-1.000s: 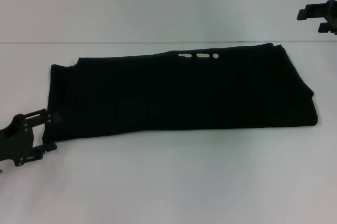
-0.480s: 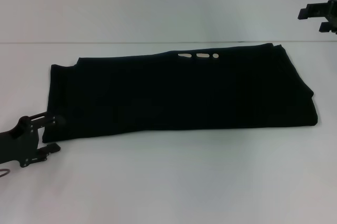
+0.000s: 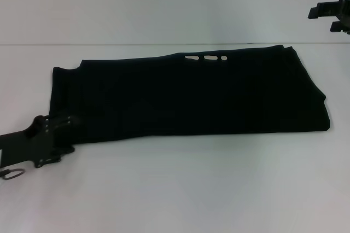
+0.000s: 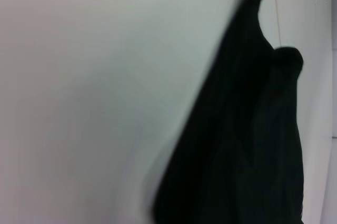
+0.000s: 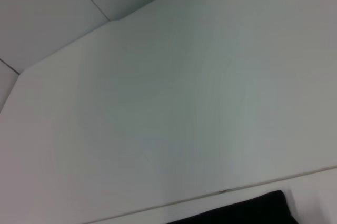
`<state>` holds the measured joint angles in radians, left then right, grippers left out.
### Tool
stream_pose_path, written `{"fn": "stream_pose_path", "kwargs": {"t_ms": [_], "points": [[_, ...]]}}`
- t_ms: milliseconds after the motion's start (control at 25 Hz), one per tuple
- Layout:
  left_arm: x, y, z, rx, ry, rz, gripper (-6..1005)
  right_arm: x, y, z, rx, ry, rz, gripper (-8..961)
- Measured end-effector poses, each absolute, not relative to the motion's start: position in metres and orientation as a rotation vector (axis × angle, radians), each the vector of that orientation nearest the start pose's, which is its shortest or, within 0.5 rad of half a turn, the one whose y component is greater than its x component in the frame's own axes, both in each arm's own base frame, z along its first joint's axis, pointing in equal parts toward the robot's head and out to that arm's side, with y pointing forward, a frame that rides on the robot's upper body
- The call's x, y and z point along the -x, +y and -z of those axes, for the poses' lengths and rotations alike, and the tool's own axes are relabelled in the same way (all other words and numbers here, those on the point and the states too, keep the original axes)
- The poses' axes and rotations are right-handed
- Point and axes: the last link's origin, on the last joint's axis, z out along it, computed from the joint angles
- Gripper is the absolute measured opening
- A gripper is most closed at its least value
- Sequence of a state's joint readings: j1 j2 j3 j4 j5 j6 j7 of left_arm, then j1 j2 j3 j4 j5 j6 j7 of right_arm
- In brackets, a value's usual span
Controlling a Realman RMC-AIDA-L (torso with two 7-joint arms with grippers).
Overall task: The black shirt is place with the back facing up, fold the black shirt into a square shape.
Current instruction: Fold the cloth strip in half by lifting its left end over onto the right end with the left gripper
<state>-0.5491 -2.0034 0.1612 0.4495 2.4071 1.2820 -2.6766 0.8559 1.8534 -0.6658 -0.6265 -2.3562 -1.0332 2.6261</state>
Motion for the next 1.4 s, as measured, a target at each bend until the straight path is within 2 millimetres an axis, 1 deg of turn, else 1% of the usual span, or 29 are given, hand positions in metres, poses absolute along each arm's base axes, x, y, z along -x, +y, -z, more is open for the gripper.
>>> {"fn": "stream_pose_path", "kwargs": {"t_ms": [200, 360, 520, 640, 760, 880, 1000, 1160, 1280, 1400], "points": [[0.343, 0.347, -0.010, -1.595, 2.797, -0.984, 782, -0.243, 0.479, -0.111, 1.856, 1.576, -0.504, 799], [0.333, 0.361, -0.011, -1.624, 2.775, -1.023, 781, -0.242, 0.479, -0.111, 1.858, 1.572, -0.507, 799], [0.333, 0.365, -0.018, -1.603, 2.764, -1.133, 781, -0.241, 0.479, -0.111, 1.858, 1.576, -0.517, 800], [0.341, 0.360, -0.026, -1.569, 2.768, -1.229, 781, -0.241, 0.479, -0.111, 1.858, 1.582, -0.525, 800], [0.344, 0.358, -0.027, -1.558, 2.765, -1.255, 782, -0.242, 0.479, -0.111, 1.856, 1.583, -0.527, 800], [0.344, 0.356, -0.024, -1.555, 2.766, -1.240, 782, -0.242, 0.479, -0.111, 1.856, 1.584, -0.527, 800], [0.339, 0.355, -0.014, -1.566, 2.755, -1.184, 782, -0.242, 0.478, -0.111, 1.858, 1.586, -0.526, 800], [0.329, 0.363, -0.001, -1.622, 2.746, -1.097, 780, -0.242, 0.478, -0.111, 1.858, 1.586, -0.527, 799], [0.325, 0.369, 0.001, -1.637, 2.755, -1.094, 780, -0.241, 0.478, -0.112, 1.859, 1.585, -0.529, 799], [0.326, 0.371, 0.000, -1.622, 2.776, -1.098, 781, -0.241, 0.478, -0.112, 1.862, 1.590, -0.538, 800]]}}
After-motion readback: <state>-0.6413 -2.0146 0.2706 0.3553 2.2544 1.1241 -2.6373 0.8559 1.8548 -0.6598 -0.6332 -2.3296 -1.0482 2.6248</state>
